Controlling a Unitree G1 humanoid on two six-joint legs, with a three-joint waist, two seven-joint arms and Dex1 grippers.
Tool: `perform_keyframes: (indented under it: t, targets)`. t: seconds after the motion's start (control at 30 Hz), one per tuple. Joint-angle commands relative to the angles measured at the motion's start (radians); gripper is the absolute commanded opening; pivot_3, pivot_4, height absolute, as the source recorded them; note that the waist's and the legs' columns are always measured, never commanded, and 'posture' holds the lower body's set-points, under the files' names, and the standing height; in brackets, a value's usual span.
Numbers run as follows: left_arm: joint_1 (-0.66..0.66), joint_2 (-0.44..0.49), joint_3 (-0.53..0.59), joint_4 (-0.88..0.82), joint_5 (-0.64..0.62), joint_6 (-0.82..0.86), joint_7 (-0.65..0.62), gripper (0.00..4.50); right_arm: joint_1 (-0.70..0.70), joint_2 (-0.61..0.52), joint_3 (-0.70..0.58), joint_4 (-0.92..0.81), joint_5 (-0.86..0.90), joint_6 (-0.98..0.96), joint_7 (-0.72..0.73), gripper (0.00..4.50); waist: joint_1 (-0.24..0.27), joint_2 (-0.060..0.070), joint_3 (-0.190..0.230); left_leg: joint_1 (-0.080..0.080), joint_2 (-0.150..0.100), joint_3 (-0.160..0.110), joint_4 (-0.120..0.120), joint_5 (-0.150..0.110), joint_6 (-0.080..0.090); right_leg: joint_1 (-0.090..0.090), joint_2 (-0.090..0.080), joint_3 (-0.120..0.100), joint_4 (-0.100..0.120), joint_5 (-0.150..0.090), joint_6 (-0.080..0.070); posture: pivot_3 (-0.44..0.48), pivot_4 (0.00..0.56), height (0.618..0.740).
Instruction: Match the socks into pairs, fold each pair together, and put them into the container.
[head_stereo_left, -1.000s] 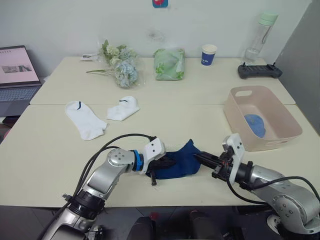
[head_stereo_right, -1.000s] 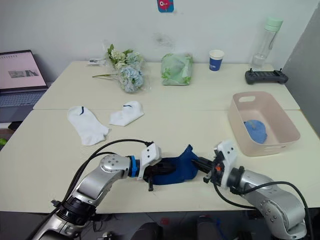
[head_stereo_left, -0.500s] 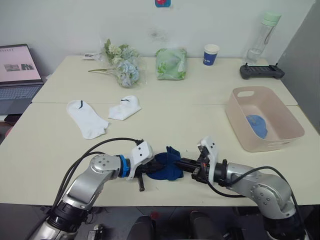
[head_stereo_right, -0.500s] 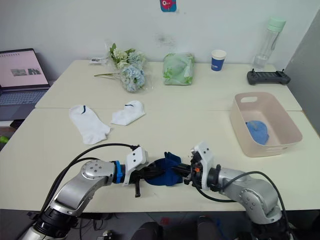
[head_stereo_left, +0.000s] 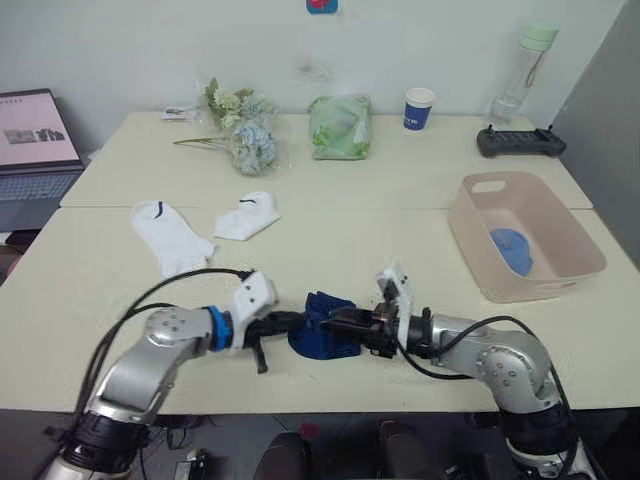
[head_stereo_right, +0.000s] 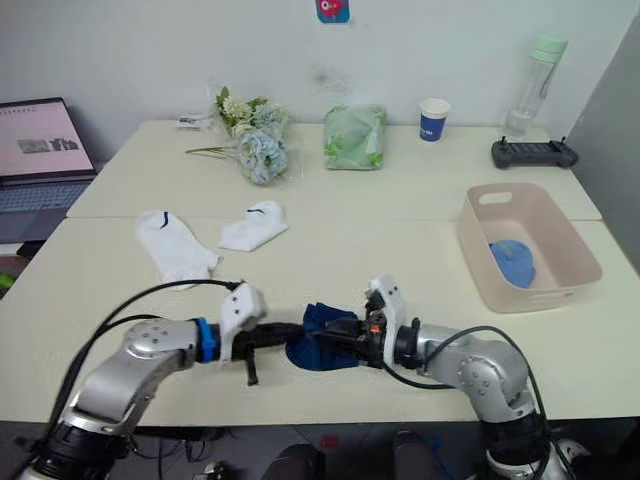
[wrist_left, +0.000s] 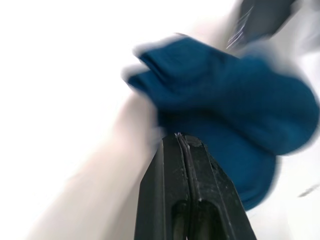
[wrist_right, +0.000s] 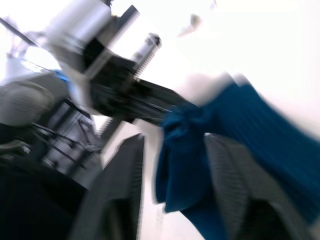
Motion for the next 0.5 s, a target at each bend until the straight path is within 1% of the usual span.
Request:
perform_keyframes:
  t: [0.03,0.1,0.13,0.17,0.23,0.27,0.3,0.37,0.4,0.43,0.47,0.5]
  targets:
    - [-0.033,0.001,0.114,-0.065,-0.11,0.062,0.022,0.0,0.007,-0.047,-0.06,-0.084,0.051,-0.019,0.024,3.32,0.002,-0.001,0.0,0.0,-0.001,0.0,0.0,0.0,0.0,0.0,0.0,0.0,0.0,0.0,0.0,0.0,0.15,0.74]
    - [-0.069,-0.002,0.149,-0.071,-0.157,0.096,0.03,0.0,0.006,-0.083,-0.041,-0.092,-0.028,-0.084,0.021,3.32,0.002,-0.001,0.001,-0.001,-0.001,0.0,0.0,0.0,0.0,0.0,0.0,0.0,-0.001,0.0,0.0,0.0,0.15,0.74]
    - [-0.087,-0.002,0.151,-0.074,-0.172,0.103,0.027,0.0,0.003,-0.104,-0.008,-0.08,-0.103,-0.135,0.01,3.32,0.002,-0.001,0.001,-0.001,-0.001,0.0,0.0,0.0,0.0,0.0,0.0,0.0,-0.001,0.0,0.0,0.0,0.15,0.74]
    - [-0.101,0.0,0.14,-0.08,-0.177,0.104,0.019,0.0,0.001,-0.119,0.024,-0.06,-0.167,-0.182,0.004,3.32,0.001,-0.001,0.001,-0.001,-0.001,0.0,0.0,0.0,0.0,0.0,0.0,0.0,0.0,0.0,0.0,0.0,0.15,0.74]
    - [-0.119,0.006,0.083,-0.102,-0.165,0.085,-0.014,0.0,-0.007,-0.133,0.097,0.004,-0.297,-0.28,-0.009,3.32,0.0,-0.001,0.001,0.0,-0.001,0.001,0.0,0.0,0.0,0.0,0.0,0.0,0.0,0.0,0.0,0.0,0.15,0.74]
    - [-0.126,0.007,0.054,-0.112,-0.157,0.076,-0.028,0.0,-0.01,-0.139,0.131,0.03,-0.343,-0.323,0.003,2.93,-0.001,-0.001,0.001,0.0,-0.001,0.001,0.0,0.0,0.0,0.0,0.0,0.0,0.0,0.0,0.0,0.0,0.15,0.74]
    - [-0.135,0.004,0.022,-0.116,-0.144,0.062,-0.04,0.0,-0.014,-0.144,0.164,0.048,-0.382,-0.361,0.019,2.72,-0.002,-0.001,0.001,0.0,-0.001,0.001,0.0,0.0,0.0,0.0,0.0,0.001,0.0,0.0,0.0,0.0,0.15,0.74]
    - [-0.146,0.004,-0.038,-0.108,-0.112,0.031,-0.063,0.0,-0.019,-0.14,0.211,0.078,-0.437,-0.418,0.042,2.03,-0.002,-0.001,0.001,0.0,-0.001,0.002,0.0,0.0,0.0,-0.001,0.0,0.001,0.0,0.0,0.0,0.0,0.15,0.74]
    - [-0.149,0.008,-0.068,-0.094,-0.088,0.006,-0.074,0.0,-0.02,-0.132,0.224,0.091,-0.453,-0.433,0.047,1.64,-0.002,-0.001,0.001,0.0,-0.001,0.002,0.0,0.0,0.0,-0.001,0.0,0.001,0.0,0.0,0.0,0.0,0.15,0.74]
    - [-0.151,0.012,-0.087,-0.082,-0.072,-0.011,-0.081,0.0,-0.02,-0.126,0.231,0.101,-0.463,-0.444,0.052,1.35,-0.002,-0.001,0.001,0.0,-0.001,0.002,0.0,0.0,0.0,-0.001,0.0,0.002,0.0,0.0,0.0,0.0,0.15,0.74]
    - [-0.154,0.017,-0.118,-0.058,-0.035,-0.047,-0.091,0.0,-0.021,-0.122,0.243,0.111,-0.481,-0.457,0.057,0.94,-0.002,-0.001,0.001,-0.001,-0.001,0.002,0.0,0.0,0.0,-0.001,0.0,0.001,0.0,0.0,0.0,0.0,0.15,0.74]
    - [-0.158,0.022,-0.145,-0.034,-0.002,-0.077,-0.098,0.0,-0.021,-0.12,0.254,0.12,-0.497,-0.467,0.06,0.63,-0.001,-0.001,0.001,-0.001,0.0,0.002,0.0,0.0,0.0,-0.001,0.0,0.001,0.0,0.0,0.0,0.0,0.15,0.74]
